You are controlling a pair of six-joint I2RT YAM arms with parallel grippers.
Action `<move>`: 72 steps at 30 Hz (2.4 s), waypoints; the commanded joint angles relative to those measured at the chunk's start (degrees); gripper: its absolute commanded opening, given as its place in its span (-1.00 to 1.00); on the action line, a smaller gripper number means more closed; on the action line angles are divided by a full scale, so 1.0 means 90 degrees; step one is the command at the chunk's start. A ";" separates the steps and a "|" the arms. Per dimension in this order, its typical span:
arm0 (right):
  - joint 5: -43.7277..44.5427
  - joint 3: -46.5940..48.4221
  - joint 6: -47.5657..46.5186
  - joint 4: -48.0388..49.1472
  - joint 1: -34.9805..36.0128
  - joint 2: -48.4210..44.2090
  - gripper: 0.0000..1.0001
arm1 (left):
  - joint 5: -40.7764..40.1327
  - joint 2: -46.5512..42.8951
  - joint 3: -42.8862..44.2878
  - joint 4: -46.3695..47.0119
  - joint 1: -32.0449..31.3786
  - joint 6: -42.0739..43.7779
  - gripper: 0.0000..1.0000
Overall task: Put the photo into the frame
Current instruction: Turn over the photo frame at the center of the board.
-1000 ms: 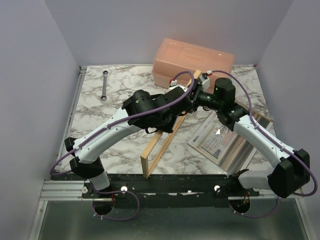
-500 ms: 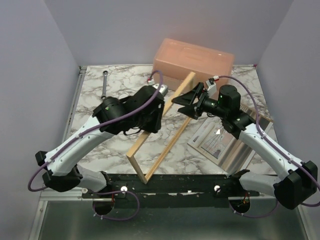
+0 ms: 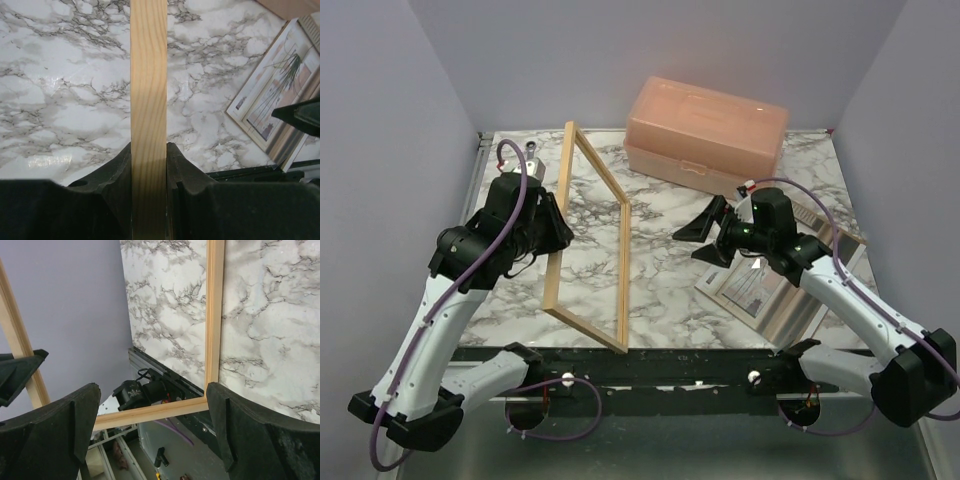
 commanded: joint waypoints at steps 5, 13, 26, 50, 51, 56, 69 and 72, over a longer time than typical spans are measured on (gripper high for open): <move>0.0353 -0.0287 -0.0378 -0.0514 -0.0022 -0.0295 0.91 | 0.1612 -0.0306 -0.1115 0.1111 0.1132 0.0272 -1.00; 0.0739 -0.0424 -0.0760 -0.0949 -0.0022 -0.0430 0.93 | 0.2115 -0.0244 -0.1708 0.1416 0.1710 0.0796 -1.00; 0.1433 -0.0565 -0.1354 -0.1585 -0.0022 -0.0516 0.94 | 0.1851 0.0125 -0.3124 0.2161 0.2015 0.0902 -1.00; 0.1909 -0.0996 -0.1591 -0.1566 -0.0027 -0.0184 0.94 | 0.0368 0.2518 -0.2923 0.2340 0.2024 0.1930 -1.00; 0.1920 -0.0998 -0.1596 -0.1567 -0.0022 -0.0162 0.94 | 0.0335 0.2605 -0.2865 0.2318 0.2017 0.1940 -1.00; 0.1994 -0.1007 -0.1620 -0.1559 -0.0023 -0.0106 0.94 | 0.0231 0.3040 -0.2715 0.2271 0.2025 0.1972 -1.00; 0.2163 -0.1025 -0.1660 -0.1481 -0.0022 0.0104 0.94 | 0.0151 0.4128 -0.2552 0.1982 0.2015 0.1957 -1.00; 0.2169 -0.1046 -0.1662 -0.1474 -0.0023 0.0110 0.94 | 0.0042 0.4322 -0.2538 0.1885 0.2005 0.1923 -1.00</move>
